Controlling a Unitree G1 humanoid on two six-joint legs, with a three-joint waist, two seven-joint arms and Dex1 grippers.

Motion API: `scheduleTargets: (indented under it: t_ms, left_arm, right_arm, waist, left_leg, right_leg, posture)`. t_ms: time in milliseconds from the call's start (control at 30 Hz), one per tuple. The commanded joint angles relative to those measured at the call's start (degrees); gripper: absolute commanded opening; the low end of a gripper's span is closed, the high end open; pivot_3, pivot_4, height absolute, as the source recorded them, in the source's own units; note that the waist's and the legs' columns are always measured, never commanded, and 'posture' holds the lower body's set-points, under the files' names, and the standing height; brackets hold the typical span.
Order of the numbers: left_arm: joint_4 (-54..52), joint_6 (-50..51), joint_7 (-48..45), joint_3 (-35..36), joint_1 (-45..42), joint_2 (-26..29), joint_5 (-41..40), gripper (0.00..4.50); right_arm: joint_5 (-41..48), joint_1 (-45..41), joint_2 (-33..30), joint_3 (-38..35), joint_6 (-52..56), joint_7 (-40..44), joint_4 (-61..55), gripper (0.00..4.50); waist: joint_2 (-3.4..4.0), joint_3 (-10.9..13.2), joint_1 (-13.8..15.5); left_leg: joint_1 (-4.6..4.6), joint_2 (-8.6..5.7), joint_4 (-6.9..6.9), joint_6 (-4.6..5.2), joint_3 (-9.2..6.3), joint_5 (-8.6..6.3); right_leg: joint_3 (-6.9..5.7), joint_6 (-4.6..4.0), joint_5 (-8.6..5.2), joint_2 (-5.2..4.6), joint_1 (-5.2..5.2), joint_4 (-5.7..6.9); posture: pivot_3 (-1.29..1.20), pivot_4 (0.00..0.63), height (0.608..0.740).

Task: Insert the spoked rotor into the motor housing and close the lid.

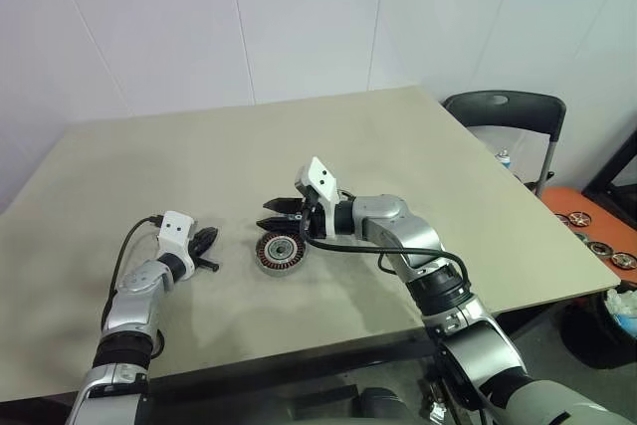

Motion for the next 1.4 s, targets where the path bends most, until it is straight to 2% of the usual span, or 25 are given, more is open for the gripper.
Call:
scheduleTargets:
  t_ms: [33, 100, 200, 400, 533, 567, 933, 1033, 1233, 1333, 1400]
  left_arm:
    - [-2.9, -0.6, -2.1, 0.3, 0.6, -0.2, -1.9, 0.34]
    - [-4.7, -0.9, -3.6, 0.9, 0.6, 0.0, -3.4, 0.34]
    - [-6.9, 0.2, -4.8, 0.6, 0.7, 0.3, -4.2, 0.90]
    - [-7.0, 1.6, -3.4, 0.2, 0.7, 0.4, -3.0, 2.90]
    - [-1.6, 1.6, 4.2, 0.2, -1.5, 0.7, 1.3, 4.26]
    - [-1.1, 2.1, 4.8, -0.2, -1.6, 0.7, 1.7, 4.48]
    - [7.3, 5.2, 7.9, -3.1, -3.4, -2.3, 3.7, 4.48]
    - [9.3, 6.3, 7.3, -2.9, -3.7, -2.2, 3.4, 3.89]
    - [11.3, 7.8, 8.2, -1.4, -4.3, -1.4, 2.9, 1.96]
    - [11.2, 7.6, 7.9, -1.6, -4.2, -1.2, 3.0, 1.12]
    - [10.5, 6.7, 7.8, -1.4, -4.0, -1.5, 2.7, 1.12]
  right_arm:
    - [1.5, -1.9, -0.3, -2.4, -1.6, 0.0, -0.2, 1.98]
    - [1.0, -1.9, -0.7, -2.2, -2.2, -0.1, 0.7, 1.98]
    - [0.8, -1.6, -0.6, -1.7, -2.8, -0.5, 1.0, 1.98]
    - [0.4, -0.7, -0.2, -0.8, -3.7, -1.2, 0.5, 1.98]
    - [0.4, -0.8, -0.3, -0.8, -3.7, -1.5, 0.4, 1.98]
    - [0.4, -0.8, -0.3, -0.8, -3.7, -1.6, 0.2, 1.98]
    - [0.6, -0.5, 0.0, -1.1, -3.7, -2.9, -0.8, 1.98]
    - [0.5, -0.7, -0.2, -1.3, -4.0, -3.4, -0.7, 1.98]
    - [0.8, -1.1, -0.4, -1.6, -4.2, -3.8, -0.9, 1.98]
    - [0.7, -1.4, -0.5, -1.7, -4.5, -3.8, -0.4, 1.98]
    - [0.6, -1.5, -0.6, -1.7, -4.9, -3.8, 0.2, 1.98]
  waist:
    - [-0.04, 0.0, 0.0]
    - [-0.09, 0.1, 0.0]
    - [-0.17, 0.1, -0.1]
    - [-0.17, 0.1, -0.1]
    - [-0.17, 0.1, 0.0]
    - [-0.17, 0.1, 0.0]
    - [-0.06, 0.0, 0.1]
    - [-0.02, 0.0, 0.1]
    - [0.06, 0.1, -0.2]
    - [0.12, 0.1, -0.3]
    - [0.13, 0.1, -0.3]
  left_leg:
    - [-0.03, 0.00, 0.00, 0.00, -0.03, 0.00]
    - [-0.08, -0.01, -0.01, 0.01, -0.03, -0.01]
    - [-0.22, -0.01, -0.01, 0.02, -0.03, -0.01]
    - [-0.39, -0.01, -0.03, 0.02, -0.03, -0.01]
    - [-0.38, -0.01, -0.02, 0.02, -0.04, -0.01]
    - [-0.38, -0.01, -0.02, 0.02, -0.05, -0.01]
    - [0.16, -0.01, 0.03, -0.02, -0.06, 0.01]
    - [0.24, -0.01, 0.06, -0.02, -0.08, 0.02]
    - [0.96, 0.06, -0.04, -0.07, -0.10, -0.02]
    - [0.99, 0.09, -0.04, -0.18, -0.10, -0.09]
    - [0.99, 0.12, -0.05, -0.17, -0.10, -0.08]
  right_leg:
    - [0.00, 0.00, 0.00, -0.01, -0.01, -0.02]
    - [0.00, 0.00, 0.00, -0.01, -0.05, -0.06]
    - [0.00, 0.00, 0.00, -0.01, -0.19, -0.08]
    - [0.01, -0.01, 0.01, 0.00, -0.36, -0.08]
    - [0.00, -0.01, 0.01, 0.01, -0.36, -0.07]
    - [0.00, -0.01, 0.01, 0.01, -0.35, -0.06]
    - [-0.07, 0.02, -0.01, 0.00, 0.20, 0.03]
    - [-0.10, 0.03, -0.02, -0.01, 0.34, 0.02]
    - [-0.12, 0.27, -0.19, 0.03, 1.08, -0.06]
    - [-0.12, 0.28, -0.20, 0.06, 1.09, -0.05]
    - [-0.12, 0.29, -0.20, 0.08, 1.06, -0.05]
  posture:
    - [0.00, 0.000, 0.740]
    - [0.00, 0.000, 0.740]
    - [0.00, 0.000, 0.740]
    - [0.00, 0.000, 0.740]
    - [0.00, 0.000, 0.740]
    - [0.00, 0.000, 0.740]
    - [0.00, 0.000, 0.740]
    - [0.00, 0.000, 0.740]
    - [0.00, 0.000, 0.740]
    - [0.00, 0.000, 0.740]
    - [0.00, 0.000, 0.740]
